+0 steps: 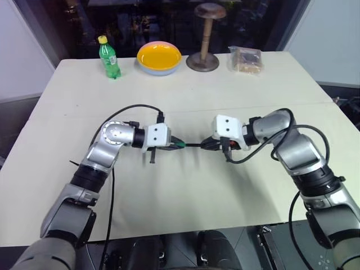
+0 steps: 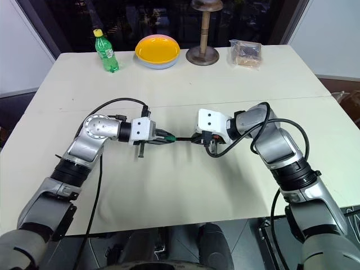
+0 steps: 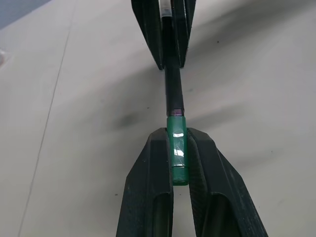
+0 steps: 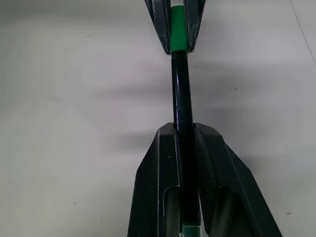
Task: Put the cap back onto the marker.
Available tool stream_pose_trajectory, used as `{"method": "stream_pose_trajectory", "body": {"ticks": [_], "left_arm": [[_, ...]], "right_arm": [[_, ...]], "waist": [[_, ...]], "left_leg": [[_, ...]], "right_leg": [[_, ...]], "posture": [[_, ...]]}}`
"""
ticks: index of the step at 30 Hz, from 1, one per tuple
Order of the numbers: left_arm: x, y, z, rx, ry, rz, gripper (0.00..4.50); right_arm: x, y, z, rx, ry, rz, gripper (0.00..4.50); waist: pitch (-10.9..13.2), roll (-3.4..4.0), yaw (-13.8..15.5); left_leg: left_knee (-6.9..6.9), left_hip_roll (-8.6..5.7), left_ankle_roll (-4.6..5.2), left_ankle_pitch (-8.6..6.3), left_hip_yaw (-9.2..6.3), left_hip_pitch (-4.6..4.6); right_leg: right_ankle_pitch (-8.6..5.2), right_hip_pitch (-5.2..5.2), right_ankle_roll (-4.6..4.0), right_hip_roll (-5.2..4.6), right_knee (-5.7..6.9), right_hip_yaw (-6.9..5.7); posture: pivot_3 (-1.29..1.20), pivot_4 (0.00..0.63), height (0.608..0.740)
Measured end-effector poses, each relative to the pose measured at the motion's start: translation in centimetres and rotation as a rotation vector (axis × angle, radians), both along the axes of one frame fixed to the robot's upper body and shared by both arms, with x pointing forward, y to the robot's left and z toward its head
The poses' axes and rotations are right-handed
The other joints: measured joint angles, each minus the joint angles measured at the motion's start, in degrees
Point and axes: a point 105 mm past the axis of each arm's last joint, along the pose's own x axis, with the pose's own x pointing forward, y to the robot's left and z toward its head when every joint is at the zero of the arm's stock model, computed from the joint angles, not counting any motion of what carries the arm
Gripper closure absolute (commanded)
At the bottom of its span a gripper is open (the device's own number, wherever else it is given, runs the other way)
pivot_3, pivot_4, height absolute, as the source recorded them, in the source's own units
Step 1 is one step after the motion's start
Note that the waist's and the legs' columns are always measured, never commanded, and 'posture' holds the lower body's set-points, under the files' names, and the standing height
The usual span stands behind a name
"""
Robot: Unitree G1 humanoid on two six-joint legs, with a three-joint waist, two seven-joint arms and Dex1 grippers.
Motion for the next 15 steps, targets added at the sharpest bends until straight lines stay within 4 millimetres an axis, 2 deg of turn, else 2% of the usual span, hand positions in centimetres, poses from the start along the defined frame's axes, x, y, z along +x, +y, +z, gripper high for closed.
{"method": "stream_pose_trajectory", "body": {"ticks": [5, 15], "left_arm": [[0.26, 0.13, 0.05, -0.030, 0.060, 0.034, 4.50], [0.24, 0.49, 0.41, -0.035, 0.065, 0.036, 4.50]], "right_arm": [[0.26, 0.23, 0.04, -0.004, -0.029, -0.009, 4.45], [0.25, 0.80, 0.57, -0.024, -0.092, 0.010, 4.45]], "waist": [[0.00, 0.00, -0.01], [0.00, 0.00, 0.00]], "left_leg": [[0.00, 0.00, 0.00, 0.00, 0.00, 0.00], [0.00, 0.00, 0.00, 0.00, 0.00, 0.00]], "right_leg": [[0.00, 0.00, 0.00, 0.01, 0.00, 0.00], [0.00, 0.00, 0.00, 0.01, 0.00, 0.00]], "posture": [[0.00, 0.150, 0.740], [0.00, 0.150, 0.740]]}}
